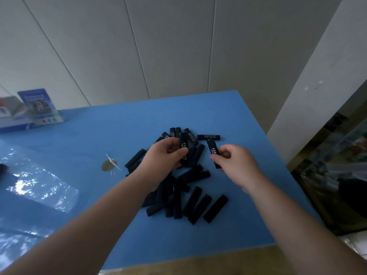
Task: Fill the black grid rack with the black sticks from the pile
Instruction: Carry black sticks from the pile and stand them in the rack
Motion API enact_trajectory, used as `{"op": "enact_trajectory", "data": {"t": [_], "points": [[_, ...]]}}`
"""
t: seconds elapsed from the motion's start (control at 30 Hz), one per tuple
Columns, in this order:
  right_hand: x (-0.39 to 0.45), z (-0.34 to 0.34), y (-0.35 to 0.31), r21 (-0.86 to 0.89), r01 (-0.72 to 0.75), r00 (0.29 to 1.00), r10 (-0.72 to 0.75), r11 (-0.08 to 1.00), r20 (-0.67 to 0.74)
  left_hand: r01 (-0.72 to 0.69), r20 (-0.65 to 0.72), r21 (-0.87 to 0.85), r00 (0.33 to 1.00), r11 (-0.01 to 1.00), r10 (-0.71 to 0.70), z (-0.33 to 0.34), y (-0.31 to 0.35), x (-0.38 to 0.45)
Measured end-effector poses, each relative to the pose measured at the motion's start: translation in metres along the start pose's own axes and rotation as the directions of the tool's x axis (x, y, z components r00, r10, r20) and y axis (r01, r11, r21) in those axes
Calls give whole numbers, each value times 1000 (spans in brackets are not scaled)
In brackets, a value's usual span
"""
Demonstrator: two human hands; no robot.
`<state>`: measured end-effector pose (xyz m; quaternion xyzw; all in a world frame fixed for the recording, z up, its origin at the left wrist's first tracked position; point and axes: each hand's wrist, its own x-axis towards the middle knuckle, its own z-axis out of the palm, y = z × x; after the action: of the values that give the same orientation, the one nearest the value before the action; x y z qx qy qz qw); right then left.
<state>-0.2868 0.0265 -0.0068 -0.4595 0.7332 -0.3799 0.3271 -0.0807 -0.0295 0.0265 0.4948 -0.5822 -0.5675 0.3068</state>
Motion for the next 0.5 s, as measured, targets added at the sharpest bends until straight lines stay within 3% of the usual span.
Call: {"op": "enact_trajectory", "data": {"t": [0.2,0.5], "points": [[-17,31,-37,304,30,986,-78,952,147,50,-137,-146,988,988,-70,-29,-13,-24],[-50,93,-99,316,99,946,-188,944,265,-8,-260,-182,965,983,-40,-107,-29,-77]]}}
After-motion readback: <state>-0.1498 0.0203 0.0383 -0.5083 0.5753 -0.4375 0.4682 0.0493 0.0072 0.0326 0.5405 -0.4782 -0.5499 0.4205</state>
